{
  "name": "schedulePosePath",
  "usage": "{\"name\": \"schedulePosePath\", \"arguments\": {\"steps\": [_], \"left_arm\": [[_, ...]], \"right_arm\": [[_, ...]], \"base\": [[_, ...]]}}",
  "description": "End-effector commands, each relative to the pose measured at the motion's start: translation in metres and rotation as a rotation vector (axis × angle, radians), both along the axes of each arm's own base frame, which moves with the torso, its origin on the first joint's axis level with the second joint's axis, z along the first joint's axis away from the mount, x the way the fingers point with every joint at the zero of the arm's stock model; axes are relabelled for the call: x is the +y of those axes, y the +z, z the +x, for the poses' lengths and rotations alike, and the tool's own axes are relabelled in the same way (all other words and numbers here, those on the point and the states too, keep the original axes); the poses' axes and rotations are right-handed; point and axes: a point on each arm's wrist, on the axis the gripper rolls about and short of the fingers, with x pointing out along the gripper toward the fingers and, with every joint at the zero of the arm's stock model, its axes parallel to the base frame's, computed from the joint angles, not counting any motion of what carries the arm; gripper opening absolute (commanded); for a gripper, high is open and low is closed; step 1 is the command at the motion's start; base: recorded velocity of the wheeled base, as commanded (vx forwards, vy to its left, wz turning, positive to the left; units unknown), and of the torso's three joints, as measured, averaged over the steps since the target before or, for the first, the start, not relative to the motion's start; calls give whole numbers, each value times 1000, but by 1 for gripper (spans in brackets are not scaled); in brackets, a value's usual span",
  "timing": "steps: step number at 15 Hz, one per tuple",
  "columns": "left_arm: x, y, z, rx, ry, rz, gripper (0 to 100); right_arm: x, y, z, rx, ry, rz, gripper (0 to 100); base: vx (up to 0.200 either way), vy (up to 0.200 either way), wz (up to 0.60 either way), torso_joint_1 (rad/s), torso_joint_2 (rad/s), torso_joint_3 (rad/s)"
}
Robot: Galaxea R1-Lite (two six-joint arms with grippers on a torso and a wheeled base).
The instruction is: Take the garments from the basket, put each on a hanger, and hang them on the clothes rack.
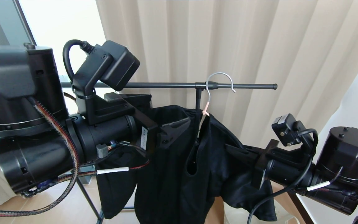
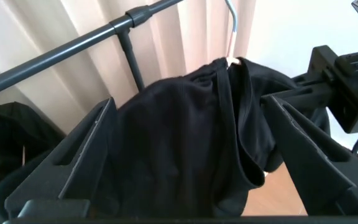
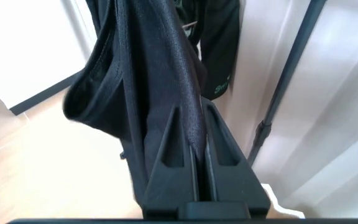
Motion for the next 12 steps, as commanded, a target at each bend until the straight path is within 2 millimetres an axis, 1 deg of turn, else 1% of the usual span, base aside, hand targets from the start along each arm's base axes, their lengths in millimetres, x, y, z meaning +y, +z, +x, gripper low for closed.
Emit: {"name": "schedulePosePath", "arguments": {"steps": [1,2,4,6,7,10,11,12], "left_arm": [[15,3,2,-9,14,-11,100],[28,4,2,-5,8,-13,100],[65,5,5,7,-50,-34,100],[98,4,18,26,-108,-58,100],[111,4,22,34,-157,-73,100],[147,-8,34,99,-354,-127,100],[156,-14,41,131,-377,-145,100],[156,-14,41,131,-377,-145,100]], "right_arm": [[-1,-4,-1,12,0,-8,0],[-2,-4,-1,13,6,-6,0],[-13,-4,3,14,45,8,0],[-28,-7,5,13,115,27,0],[-34,-9,5,18,151,34,0],[-39,-9,4,12,179,43,0],[-40,-9,3,6,182,45,0],[-40,-9,3,6,182,45,0]], "base": [[0,0,0,0,0,0],[0,0,0,0,0,0],[0,0,0,0,0,0],[0,0,0,0,0,0],[0,0,0,0,0,0],[0,0,0,0,0,0],[0,0,0,0,0,0],[0,0,0,0,0,0]]}}
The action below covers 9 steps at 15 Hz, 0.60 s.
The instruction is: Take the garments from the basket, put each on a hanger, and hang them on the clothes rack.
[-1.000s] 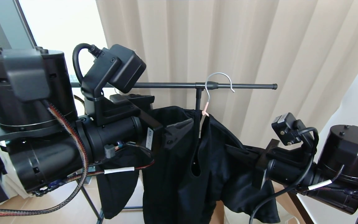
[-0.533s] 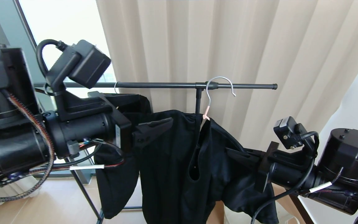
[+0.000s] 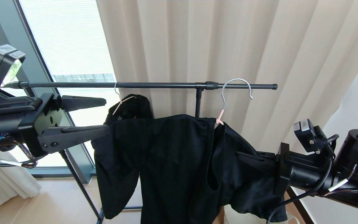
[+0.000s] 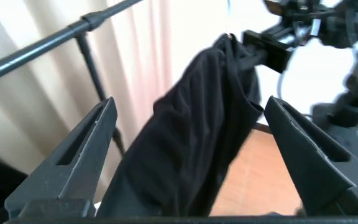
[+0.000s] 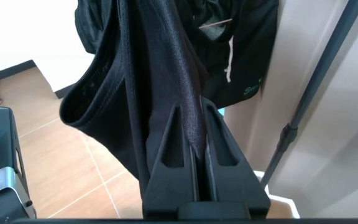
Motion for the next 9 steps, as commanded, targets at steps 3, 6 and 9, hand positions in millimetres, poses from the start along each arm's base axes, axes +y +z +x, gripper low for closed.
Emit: {"name": "schedulePosePath", "arguments": {"steps": [3,6,9], "left_arm": [[20,-47,30,177,49,-3,100],[20,-66,42,213,44,14,100],[21,-89,43,251,40,39,100]], "right_arm": [[-1,1,-1,-11,2,7,0],[-1,1,-1,-11,2,7,0],[-2,6,-4,-30,2,16,0]], "base": [[0,0,0,0,0,0],[0,0,0,0,0,0],[0,0,0,0,0,0]]}}
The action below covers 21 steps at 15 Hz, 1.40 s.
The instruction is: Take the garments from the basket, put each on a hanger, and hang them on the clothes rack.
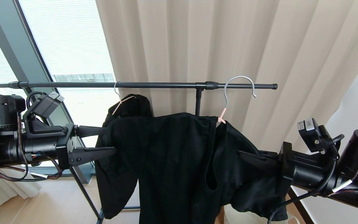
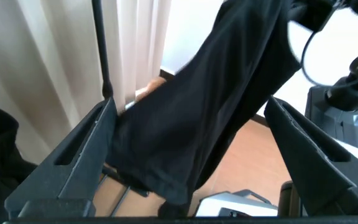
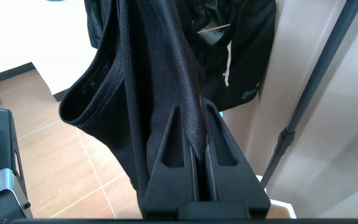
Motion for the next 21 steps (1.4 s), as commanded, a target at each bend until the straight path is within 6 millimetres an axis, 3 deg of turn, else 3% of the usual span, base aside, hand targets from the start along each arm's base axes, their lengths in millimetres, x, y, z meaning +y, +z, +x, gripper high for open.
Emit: {"name": "schedulePosePath", "arguments": {"steps": [1,3,4,8,11,21], "left_arm": [[0,-16,2,58,0,1,100],[2,-14,0,61,15,0,100],[2,-14,0,63,17,-2,0],[12,-5,-9,30,58,-2,0],[30,3,-25,22,144,-14,0],[49,0,-25,39,229,-21,0]], "right_arm": [[-1,4,-2,-13,1,7,0],[0,5,-1,-16,1,9,0],[0,4,-1,-13,1,8,0],[-1,4,0,-14,-7,8,0],[-8,4,5,-13,-41,8,0],[-24,7,12,-23,-68,15,0]], "base": [[0,0,0,0,0,0],[0,0,0,0,0,0],[0,0,0,0,0,0],[0,0,0,0,0,0],[0,0,0,0,0,0],[0,0,0,0,0,0]]}}
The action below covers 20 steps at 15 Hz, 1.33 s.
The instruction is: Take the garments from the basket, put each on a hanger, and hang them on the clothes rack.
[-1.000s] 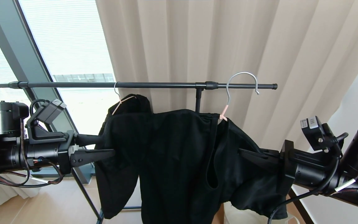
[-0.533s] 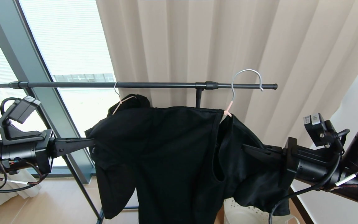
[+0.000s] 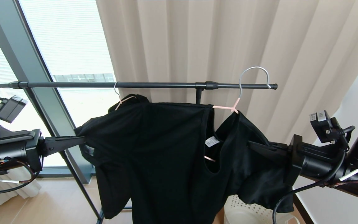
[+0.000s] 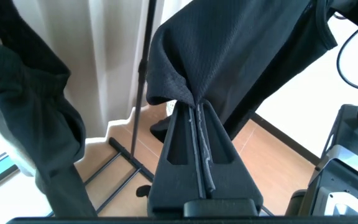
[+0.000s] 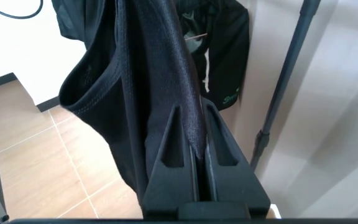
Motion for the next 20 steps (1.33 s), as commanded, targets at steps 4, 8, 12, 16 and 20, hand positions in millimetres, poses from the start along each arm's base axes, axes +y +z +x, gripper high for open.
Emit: {"name": "schedulePosePath", "arguments": {"steps": [4,8,12,16,20], "left_arm": [[2,-3,1,10,5,-3,0],[2,-4,2,14,5,-4,0],[-1,-5,4,16,-6,-3,0],[-2,6,-1,-1,-3,-13,100],[-16,47,0,-37,-49,-71,100]], "right_arm": [[-4,1,2,-5,-17,3,0],[-10,3,5,-7,-5,10,0],[-12,3,4,-5,-6,10,0],[-12,2,5,-4,-6,10,0],[-10,-3,6,16,3,5,0]], "base": [[0,0,0,0,0,0],[0,0,0,0,0,0],[0,0,0,0,0,0],[0,0,0,0,0,0],[0,0,0,0,0,0]]}}
